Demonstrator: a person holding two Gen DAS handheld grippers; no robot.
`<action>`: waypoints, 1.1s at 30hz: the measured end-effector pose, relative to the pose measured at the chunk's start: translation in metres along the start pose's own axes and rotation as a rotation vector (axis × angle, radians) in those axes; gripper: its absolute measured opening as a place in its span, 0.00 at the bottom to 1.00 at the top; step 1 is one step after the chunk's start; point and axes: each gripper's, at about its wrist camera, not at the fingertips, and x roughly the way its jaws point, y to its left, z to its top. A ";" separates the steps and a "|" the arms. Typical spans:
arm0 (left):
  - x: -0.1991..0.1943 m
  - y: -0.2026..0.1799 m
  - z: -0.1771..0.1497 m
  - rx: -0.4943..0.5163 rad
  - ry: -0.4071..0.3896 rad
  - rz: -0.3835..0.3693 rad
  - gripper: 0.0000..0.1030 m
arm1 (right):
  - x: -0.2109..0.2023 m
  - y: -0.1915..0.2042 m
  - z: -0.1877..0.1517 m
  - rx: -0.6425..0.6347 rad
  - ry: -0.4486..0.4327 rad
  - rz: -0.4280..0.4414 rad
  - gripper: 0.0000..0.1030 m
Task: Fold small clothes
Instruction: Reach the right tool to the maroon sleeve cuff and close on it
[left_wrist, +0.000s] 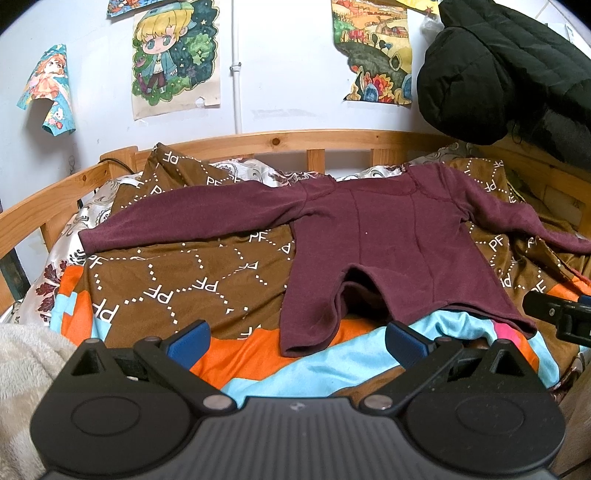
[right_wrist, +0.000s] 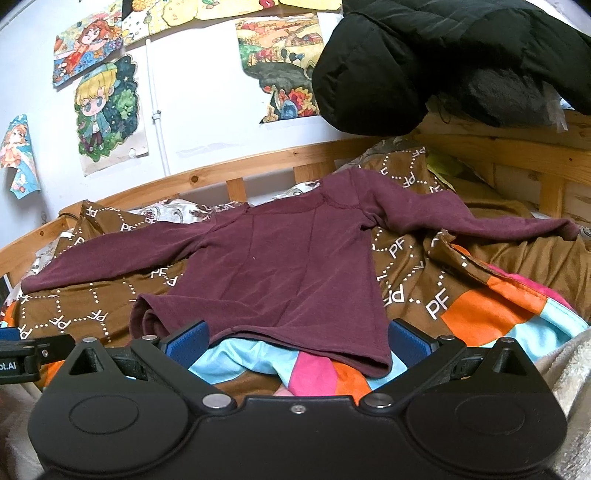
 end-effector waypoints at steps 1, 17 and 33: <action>-0.001 0.000 0.001 0.002 0.003 0.001 0.99 | 0.001 0.000 0.000 0.001 0.003 -0.008 1.00; 0.060 -0.007 0.089 0.162 0.026 -0.094 1.00 | 0.039 -0.034 0.024 0.099 0.213 -0.334 1.00; 0.196 0.004 0.096 0.062 0.169 -0.111 1.00 | 0.075 -0.114 0.065 0.300 0.097 -0.417 1.00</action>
